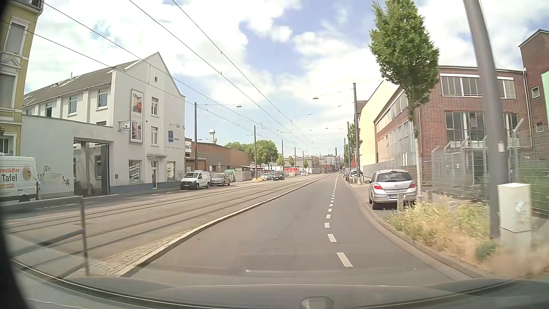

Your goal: Follow the waypoints while adhering to traffic rules and regulations

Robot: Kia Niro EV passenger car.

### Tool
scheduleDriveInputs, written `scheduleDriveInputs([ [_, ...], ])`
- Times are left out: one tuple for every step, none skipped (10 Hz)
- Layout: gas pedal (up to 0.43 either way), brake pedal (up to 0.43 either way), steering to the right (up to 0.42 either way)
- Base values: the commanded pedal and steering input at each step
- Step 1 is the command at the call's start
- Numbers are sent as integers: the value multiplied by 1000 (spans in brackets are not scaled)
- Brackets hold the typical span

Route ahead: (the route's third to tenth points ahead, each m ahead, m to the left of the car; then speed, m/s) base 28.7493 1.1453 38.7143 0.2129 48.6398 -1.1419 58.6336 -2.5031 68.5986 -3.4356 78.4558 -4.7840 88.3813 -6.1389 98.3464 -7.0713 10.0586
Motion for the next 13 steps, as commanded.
scheduleDriveInputs([
  [67,30,-28],
  [67,30,-8],
  [67,30,10],
  [67,30,23],
  [67,30,36],
  [67,30,45],
  [67,30,50],
  [67,30,50],
  [67,30,50],
  [67,30,51],
  [59,30,50],
  [59,30,50],
  [47,30,48],
])
